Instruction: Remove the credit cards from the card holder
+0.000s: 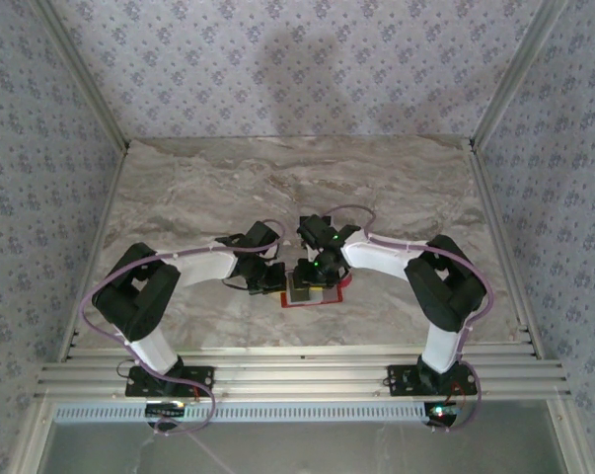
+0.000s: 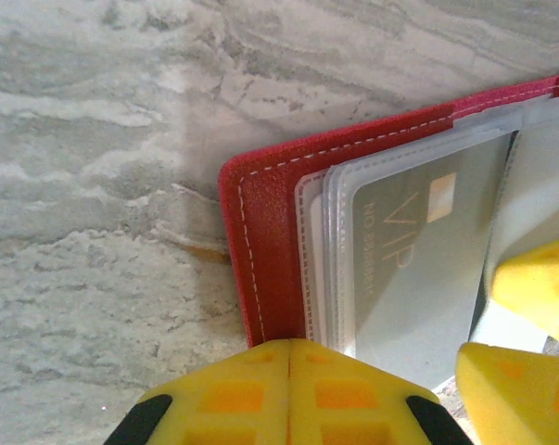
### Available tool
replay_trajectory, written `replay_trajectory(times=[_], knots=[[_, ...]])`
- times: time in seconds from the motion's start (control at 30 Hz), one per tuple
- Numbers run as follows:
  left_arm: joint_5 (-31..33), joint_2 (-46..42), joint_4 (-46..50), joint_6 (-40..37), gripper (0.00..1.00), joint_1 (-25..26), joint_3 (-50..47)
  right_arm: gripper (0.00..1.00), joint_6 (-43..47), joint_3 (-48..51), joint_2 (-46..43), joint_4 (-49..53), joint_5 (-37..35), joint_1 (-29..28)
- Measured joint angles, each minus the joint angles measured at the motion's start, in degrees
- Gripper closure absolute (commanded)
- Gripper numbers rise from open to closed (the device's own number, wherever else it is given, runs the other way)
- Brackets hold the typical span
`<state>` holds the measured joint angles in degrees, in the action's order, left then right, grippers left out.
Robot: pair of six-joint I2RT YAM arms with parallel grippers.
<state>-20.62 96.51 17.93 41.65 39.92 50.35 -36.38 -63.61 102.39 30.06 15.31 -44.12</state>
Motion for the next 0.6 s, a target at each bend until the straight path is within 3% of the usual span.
replay_trajectory(times=[0.6], knots=[[0.0,0.0,0.0,0.0,0.92,0.0,0.0,0.51,2.8,-1.3,-1.8,10.2,-9.3,-0.2]])
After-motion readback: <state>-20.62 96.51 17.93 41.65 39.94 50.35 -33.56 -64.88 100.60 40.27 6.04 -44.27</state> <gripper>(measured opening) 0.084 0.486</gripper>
